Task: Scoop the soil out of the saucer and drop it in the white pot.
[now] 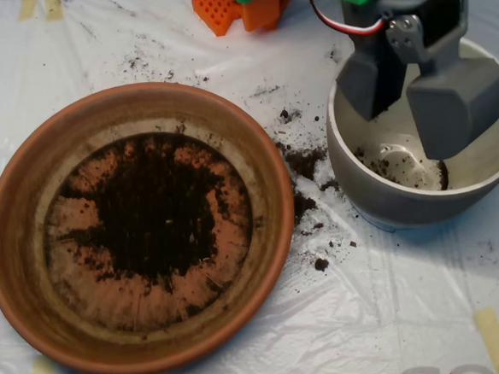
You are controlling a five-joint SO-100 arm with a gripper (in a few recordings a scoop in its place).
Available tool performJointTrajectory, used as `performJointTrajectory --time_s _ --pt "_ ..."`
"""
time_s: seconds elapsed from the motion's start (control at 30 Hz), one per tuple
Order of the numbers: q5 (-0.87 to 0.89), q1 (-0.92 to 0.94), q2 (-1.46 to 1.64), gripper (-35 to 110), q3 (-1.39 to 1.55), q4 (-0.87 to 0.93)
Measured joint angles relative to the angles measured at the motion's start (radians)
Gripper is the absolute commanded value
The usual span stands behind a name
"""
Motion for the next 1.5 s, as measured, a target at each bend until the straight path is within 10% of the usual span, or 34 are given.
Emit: performJointTrajectory --time_s 1.5 --pt "0.043 0.739 0.199 54 0.713 -0.365"
